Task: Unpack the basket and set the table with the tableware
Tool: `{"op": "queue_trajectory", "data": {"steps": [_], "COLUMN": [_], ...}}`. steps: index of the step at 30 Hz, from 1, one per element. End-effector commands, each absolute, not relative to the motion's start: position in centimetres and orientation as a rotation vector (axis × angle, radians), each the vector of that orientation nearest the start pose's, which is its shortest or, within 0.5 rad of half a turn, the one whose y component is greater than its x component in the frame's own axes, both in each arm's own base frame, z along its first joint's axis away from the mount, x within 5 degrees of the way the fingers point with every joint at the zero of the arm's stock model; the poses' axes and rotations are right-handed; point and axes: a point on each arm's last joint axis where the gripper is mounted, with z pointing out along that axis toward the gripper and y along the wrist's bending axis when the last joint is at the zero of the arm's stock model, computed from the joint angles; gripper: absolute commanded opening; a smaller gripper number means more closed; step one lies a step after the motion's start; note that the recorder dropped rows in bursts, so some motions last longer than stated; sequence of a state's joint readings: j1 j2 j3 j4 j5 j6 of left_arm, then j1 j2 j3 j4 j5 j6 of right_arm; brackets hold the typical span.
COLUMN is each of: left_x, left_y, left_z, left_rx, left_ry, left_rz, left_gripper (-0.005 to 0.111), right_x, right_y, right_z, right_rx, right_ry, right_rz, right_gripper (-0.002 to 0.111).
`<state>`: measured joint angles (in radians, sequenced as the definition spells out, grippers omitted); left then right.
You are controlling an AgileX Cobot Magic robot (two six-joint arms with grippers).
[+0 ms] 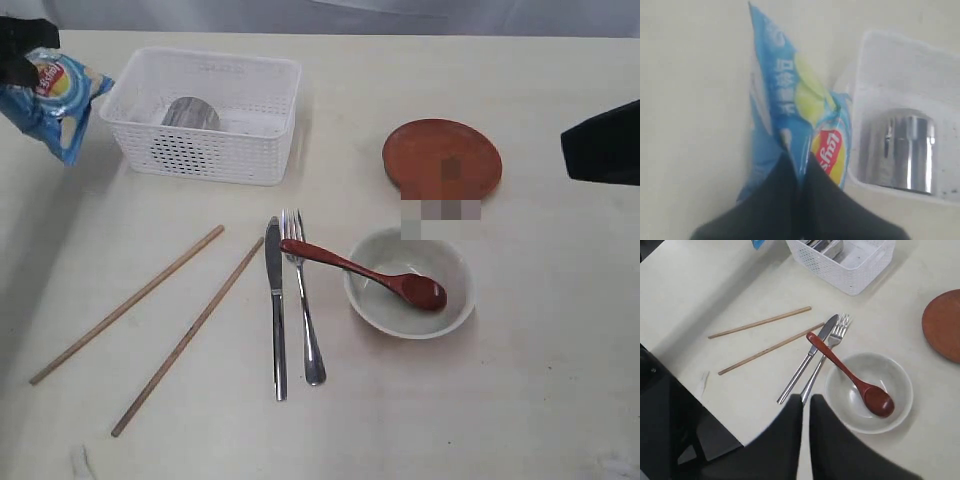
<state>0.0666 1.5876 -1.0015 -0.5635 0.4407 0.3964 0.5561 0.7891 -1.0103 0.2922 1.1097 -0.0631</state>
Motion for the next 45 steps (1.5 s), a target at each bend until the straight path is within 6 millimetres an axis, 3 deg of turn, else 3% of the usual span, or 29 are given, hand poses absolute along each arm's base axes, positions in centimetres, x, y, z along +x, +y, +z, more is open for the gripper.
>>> {"op": "queue_trajectory", "data": {"steps": [1,6,9,12,17,21,24,31,39,45], "left_x": [31.1,28.3,26.9,26.1,24.8,23.8,23.4,22.9,22.9,22.6], "left_y": [-0.3,-0.7,-1.5,-3.7,-7.9,-10.1,-11.1,-11.9,-11.9,-12.1], "left_z": [26.9,30.9,32.6,33.3,34.2,34.3,34.3,34.3,34.3,34.4], "left_rx": [-0.064,-0.008,-0.003,0.079,0.319,0.432,0.479,0.529,0.536,0.534], "left_ry": [2.400,2.301,2.266,2.245,2.175,2.170,2.167,2.167,2.168,2.166], "left_rz": [-0.332,-0.344,-0.436,-0.611,-0.876,-0.952,-0.978,-1.000,-1.005,-1.057], "left_gripper": [0.000,0.000,0.000,0.000,0.000,0.000,0.000,0.000,0.000,0.000], "right_x": [8.7,8.5,8.9,9.8,13.3,16.5,18.0,21.3,23.7,25.2], "right_y": [8.7,9.2,9.4,10.1,13.1,14.9,16.4,18.2,20.2,21.3], "right_z": [38.7,39.0,39.0,38.9,37.2,35.5,34.5,31.9,31.0,29.0], "right_rx": [-0.751,-0.783,-0.784,-0.760,-0.724,-0.647,-0.661,-0.538,-0.446,-0.402], "right_ry": [2.279,2.236,2.222,2.221,2.300,2.338,2.315,2.339,2.201,2.205], "right_rz": [0.661,0.733,0.727,0.757,0.889,0.903,0.986,1.021,1.179,1.250], "right_gripper": [0.026,0.052,0.054,0.054,0.057,0.073,0.076,0.080,0.080,0.080]}}
